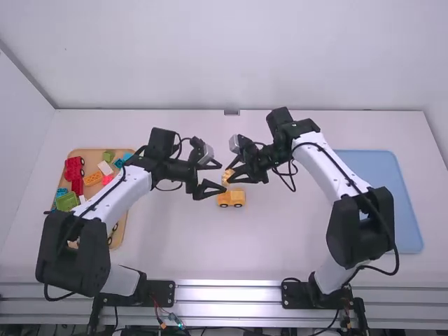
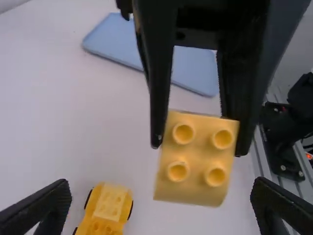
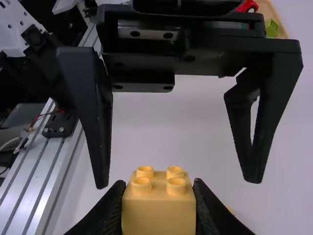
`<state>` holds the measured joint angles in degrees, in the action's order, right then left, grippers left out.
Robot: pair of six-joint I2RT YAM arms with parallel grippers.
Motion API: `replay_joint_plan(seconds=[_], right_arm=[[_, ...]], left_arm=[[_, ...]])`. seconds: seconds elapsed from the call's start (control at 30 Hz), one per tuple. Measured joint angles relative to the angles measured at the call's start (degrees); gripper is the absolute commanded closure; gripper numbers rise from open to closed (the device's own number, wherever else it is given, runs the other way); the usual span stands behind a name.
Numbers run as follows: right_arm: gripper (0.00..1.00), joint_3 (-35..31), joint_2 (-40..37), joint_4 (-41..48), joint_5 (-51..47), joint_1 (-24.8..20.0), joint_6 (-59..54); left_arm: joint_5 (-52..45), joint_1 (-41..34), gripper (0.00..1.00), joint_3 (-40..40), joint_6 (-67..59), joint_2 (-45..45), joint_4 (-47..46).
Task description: Assemble lego blocks to make yellow taxi
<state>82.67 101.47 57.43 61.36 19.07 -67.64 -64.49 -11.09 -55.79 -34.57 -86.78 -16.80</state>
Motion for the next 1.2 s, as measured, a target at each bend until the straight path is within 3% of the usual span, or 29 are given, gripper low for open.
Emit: replay_joint_plan(seconds=[0.1, 0.27, 0.47, 0.83, 1.03, 1.2], right_arm=[[0.92, 0.0, 0.0, 0.17, 0.02, -0.02, -0.46], [0.92, 0.0, -0.02, 0.15, 0.26, -0.02, -0.74], [0.93, 0.0, 0.0, 0.09, 0.48, 0.0, -0.92], [0.93, 0.0, 0.0, -2.23, 0.48, 0.11, 1.95], [0.93, 0.0, 0.0, -2.25, 0.66, 0.44, 2.67], [0.94, 0.0, 0.0, -2.27, 0.61, 0.57, 3.06]], left_arm=[[-1.46, 0.0, 0.25, 0.0, -1.42, 0.0, -0.59], [-2.75, -0.02, 0.28, 0.0, -2.58, 0.0, -0.55], [-3.04, -0.04, 0.43, 0.02, -2.82, 0.0, -0.59], [-3.04, -0.07, 0.62, 0.02, -2.99, 0.0, -0.52], [-3.04, -0.11, 0.64, 0.02, -2.97, 0.0, -0.33], [-3.13, -0.13, 0.73, 0.0, -3.52, 0.0, -0.39]])
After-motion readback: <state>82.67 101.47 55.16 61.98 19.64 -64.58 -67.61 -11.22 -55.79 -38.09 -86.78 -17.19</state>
